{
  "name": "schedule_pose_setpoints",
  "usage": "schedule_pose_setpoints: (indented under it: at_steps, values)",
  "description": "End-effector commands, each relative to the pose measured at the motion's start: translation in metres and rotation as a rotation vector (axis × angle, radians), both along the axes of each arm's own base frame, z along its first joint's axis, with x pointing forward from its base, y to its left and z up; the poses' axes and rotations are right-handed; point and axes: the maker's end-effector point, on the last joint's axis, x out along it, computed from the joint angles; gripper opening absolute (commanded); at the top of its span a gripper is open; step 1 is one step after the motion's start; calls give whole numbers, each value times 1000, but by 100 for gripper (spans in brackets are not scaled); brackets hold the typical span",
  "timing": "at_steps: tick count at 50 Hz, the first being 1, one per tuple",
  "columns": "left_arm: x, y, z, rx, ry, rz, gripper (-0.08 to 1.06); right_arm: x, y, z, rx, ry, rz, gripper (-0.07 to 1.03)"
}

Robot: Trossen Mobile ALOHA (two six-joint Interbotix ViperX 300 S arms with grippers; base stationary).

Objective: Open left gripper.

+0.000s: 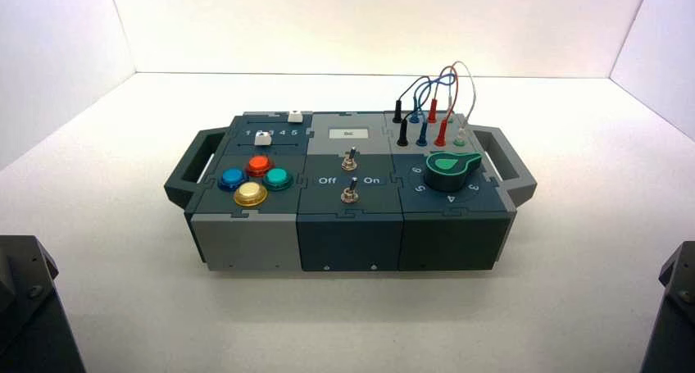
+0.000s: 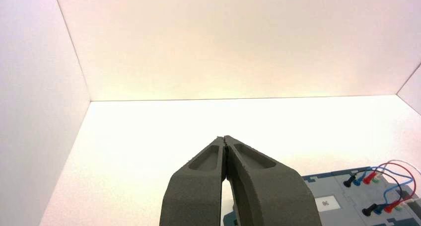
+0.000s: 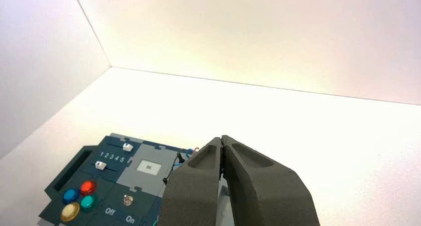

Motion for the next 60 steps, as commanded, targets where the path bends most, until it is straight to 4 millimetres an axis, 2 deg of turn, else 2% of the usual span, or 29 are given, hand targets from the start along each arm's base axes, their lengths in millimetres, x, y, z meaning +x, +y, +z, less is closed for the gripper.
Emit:
schedule_pose_setpoints:
  at_steps: [1,23,27,30,31,33,35,36,38,40,41,60]
  values:
    - [2,1,6,-1,-15,6,-3,3,1,5,7,1,-1,-2]
    - [2,1,8,-1,-18,5,-3,2,2,3,6,9,4,-3]
    - [0,1,14,-1,-29,4,2,2,2,3,6,9,4,-3]
    - [0,1,16,2,-44,5,27,2,2,2,7,12,4,-2]
    - [-1,2,16,7,-54,4,43,2,2,2,6,14,4,-3]
    - [0,2,18,20,-74,3,82,2,2,2,5,15,4,-3]
    - [0,2,16,29,-81,1,106,2,2,2,5,15,4,-3]
    - [0,3,16,31,-88,1,96,2,2,2,5,15,4,-2]
    - [-1,3,15,35,-93,1,93,2,2,2,5,15,4,-3]
    - [-2,3,16,35,-101,1,102,2,2,2,5,15,4,-2]
    - [-2,3,17,33,-105,1,103,2,2,1,6,19,5,-2]
    - [-15,5,31,22,-197,6,102,7,4,-4,-5,51,5,-2]
